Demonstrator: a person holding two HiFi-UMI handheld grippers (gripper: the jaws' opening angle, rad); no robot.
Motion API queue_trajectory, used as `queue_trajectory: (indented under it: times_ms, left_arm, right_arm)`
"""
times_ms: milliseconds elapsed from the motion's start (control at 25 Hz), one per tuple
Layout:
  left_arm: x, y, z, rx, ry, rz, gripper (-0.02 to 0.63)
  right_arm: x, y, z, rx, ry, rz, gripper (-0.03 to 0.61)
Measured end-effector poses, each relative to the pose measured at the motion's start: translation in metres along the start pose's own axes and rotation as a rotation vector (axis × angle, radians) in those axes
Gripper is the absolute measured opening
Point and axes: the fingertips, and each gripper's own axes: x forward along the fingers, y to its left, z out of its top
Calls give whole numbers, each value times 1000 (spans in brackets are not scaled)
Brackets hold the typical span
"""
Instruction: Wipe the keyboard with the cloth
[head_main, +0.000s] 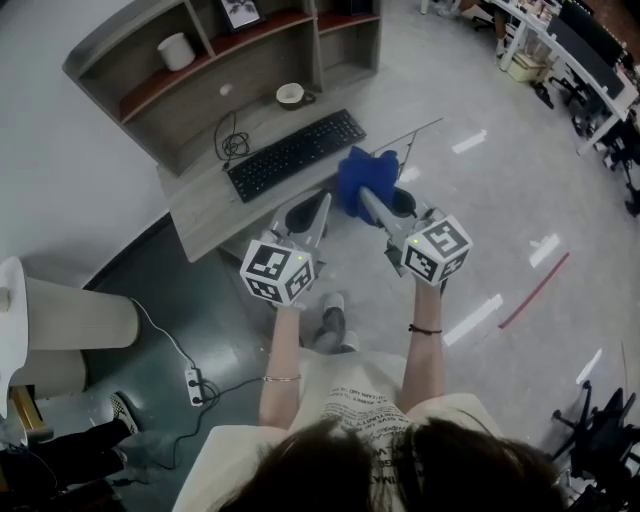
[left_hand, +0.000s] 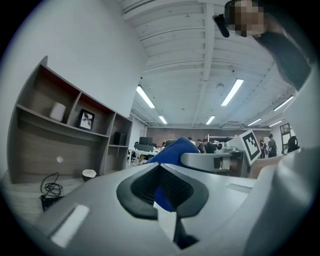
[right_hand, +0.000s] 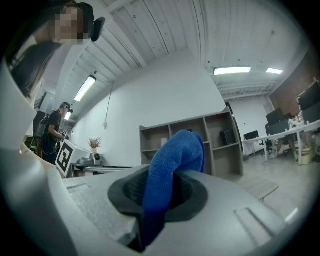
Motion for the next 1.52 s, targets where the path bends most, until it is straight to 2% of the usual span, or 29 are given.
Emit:
queue_trajectory:
  times_ms: [200, 560, 960, 1520]
  left_arm:
    - [17, 16, -4, 9, 16, -17, -12]
    - [50, 55, -15, -26, 37, -26, -12]
    - [79, 86, -10, -31, 32, -56, -12]
    - [119, 114, 3, -15, 9, -134, -12]
  right_arm:
    - [17, -20, -3, 9, 0, -17, 58]
    - [53, -52, -17, 31, 34, -31, 58]
    - [83, -77, -15, 30, 40, -52, 58]
    - [102, -111, -6, 19, 15, -125, 58]
